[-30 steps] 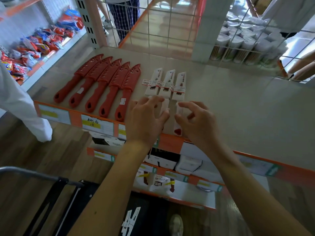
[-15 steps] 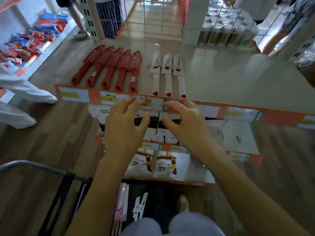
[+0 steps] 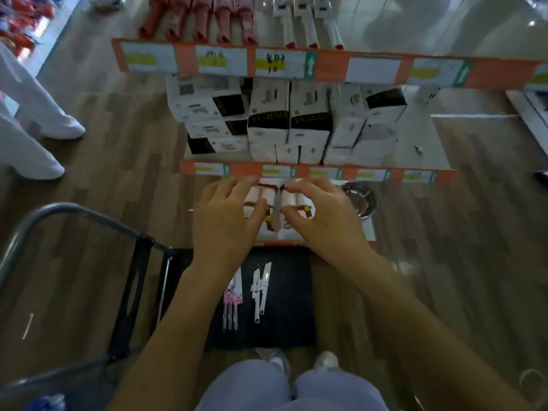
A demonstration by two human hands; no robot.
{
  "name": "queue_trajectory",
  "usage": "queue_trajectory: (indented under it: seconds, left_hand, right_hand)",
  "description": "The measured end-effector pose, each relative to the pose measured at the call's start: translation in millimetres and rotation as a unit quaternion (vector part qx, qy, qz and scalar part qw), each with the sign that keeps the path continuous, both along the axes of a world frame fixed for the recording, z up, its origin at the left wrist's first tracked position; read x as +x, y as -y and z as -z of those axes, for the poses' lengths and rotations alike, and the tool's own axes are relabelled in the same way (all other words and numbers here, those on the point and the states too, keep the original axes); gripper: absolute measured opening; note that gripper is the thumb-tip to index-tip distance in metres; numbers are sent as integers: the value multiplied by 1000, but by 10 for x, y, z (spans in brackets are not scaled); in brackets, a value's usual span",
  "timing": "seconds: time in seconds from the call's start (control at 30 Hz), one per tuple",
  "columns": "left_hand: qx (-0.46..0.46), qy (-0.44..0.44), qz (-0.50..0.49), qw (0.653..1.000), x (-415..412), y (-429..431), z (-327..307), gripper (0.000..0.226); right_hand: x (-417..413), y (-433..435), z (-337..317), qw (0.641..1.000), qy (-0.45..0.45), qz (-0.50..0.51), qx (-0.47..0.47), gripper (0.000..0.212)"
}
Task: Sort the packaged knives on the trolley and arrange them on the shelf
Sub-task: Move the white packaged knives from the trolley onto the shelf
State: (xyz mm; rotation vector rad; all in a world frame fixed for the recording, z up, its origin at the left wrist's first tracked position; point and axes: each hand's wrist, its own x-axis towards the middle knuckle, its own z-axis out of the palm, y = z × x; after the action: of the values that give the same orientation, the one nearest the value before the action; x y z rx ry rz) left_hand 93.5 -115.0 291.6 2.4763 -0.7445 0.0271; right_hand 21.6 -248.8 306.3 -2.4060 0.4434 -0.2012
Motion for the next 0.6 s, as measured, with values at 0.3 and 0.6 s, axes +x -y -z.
queue_trajectory:
  seconds: [0.3, 0.6]
  left_hand:
    - [4, -20, -30, 999, -863, -381, 250, 52]
    - [44, -56, -51, 996, -1649, -716, 600, 38]
  right_hand:
    - [-769, -347, 291, 999, -13, -34, 7, 32]
    - [-1478, -666, 597, 996, -62, -38, 55, 36]
